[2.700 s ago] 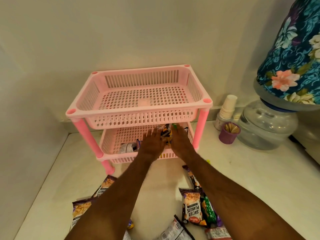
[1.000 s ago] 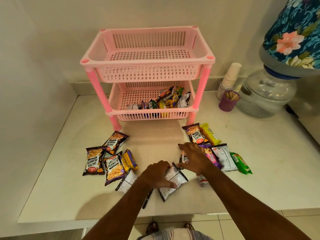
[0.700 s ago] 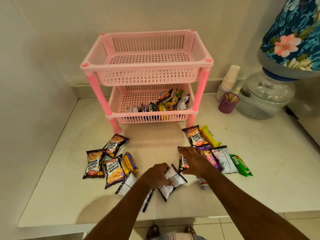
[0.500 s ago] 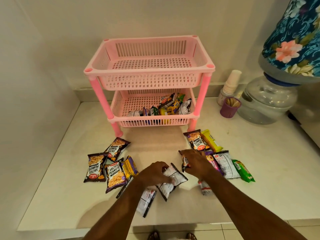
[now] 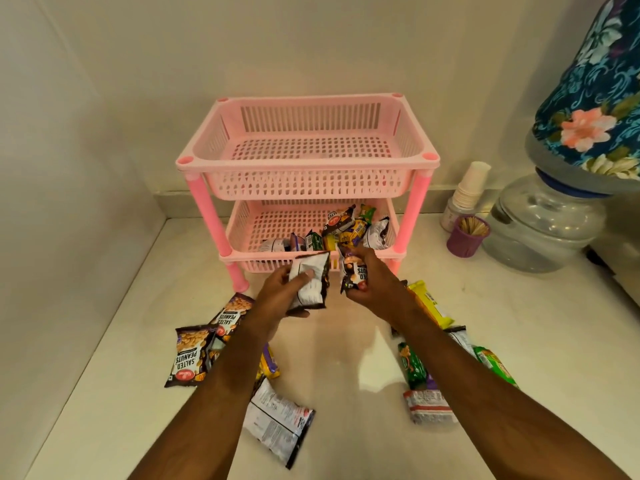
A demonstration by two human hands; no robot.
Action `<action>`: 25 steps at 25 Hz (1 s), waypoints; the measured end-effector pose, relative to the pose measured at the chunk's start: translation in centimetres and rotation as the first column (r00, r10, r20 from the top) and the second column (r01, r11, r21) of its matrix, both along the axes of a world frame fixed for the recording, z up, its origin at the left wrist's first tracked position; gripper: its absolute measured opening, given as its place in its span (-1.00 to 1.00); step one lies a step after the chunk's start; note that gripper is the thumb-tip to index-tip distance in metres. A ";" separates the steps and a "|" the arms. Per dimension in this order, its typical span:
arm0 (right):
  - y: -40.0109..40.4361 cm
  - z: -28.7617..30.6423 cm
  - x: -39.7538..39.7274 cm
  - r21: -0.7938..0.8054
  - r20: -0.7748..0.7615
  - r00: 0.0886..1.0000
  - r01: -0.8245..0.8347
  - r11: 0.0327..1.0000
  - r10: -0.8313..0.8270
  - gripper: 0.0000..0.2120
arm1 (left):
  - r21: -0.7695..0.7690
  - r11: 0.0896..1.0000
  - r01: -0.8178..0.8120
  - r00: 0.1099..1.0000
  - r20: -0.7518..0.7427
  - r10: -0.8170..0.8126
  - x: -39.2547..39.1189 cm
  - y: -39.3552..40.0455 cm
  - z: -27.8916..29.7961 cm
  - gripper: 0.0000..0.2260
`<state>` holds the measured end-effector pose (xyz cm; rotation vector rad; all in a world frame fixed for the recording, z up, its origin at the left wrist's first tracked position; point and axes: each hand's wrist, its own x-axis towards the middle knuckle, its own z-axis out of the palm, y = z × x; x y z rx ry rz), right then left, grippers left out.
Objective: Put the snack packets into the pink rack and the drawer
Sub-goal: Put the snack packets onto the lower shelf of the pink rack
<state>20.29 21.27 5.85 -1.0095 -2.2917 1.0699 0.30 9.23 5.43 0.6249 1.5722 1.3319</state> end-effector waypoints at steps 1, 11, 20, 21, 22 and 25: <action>0.7 0.5 -1.0 0.019 -0.008 1.000 -0.014 1.000 0.014 -0.29 | 0.008 0.999 -0.049 0.998 -0.037 0.049 -0.6 0.8 0.6 -0.74; 7.1 0.9 -10.3 0.240 0.099 0.994 -0.064 0.969 0.041 -0.35 | 0.009 0.998 -0.069 0.954 -0.290 0.069 -6.9 9.5 3.2 -0.43; 9.8 0.6 -14.7 0.244 0.211 0.977 -0.070 0.967 0.018 -0.23 | -0.046 0.997 -0.055 0.822 -0.569 0.019 -9.5 14.0 2.1 -0.38; 10.2 0.7 -15.1 0.212 0.214 0.977 -0.061 0.975 0.015 -0.21 | -0.037 0.998 -0.045 0.826 -0.563 0.017 -9.7 14.5 2.2 -0.41; 10.6 0.9 -15.4 0.175 0.216 0.976 -0.056 0.983 0.017 -0.19 | -0.053 0.998 -0.041 0.815 -0.580 0.003 -9.9 14.8 2.2 -0.41; 11.2 0.3 -14.9 0.196 0.281 0.959 -0.105 0.975 0.047 -0.17 | -0.170 0.985 -0.039 0.716 -0.692 -0.091 -9.9 14.6 1.2 -0.40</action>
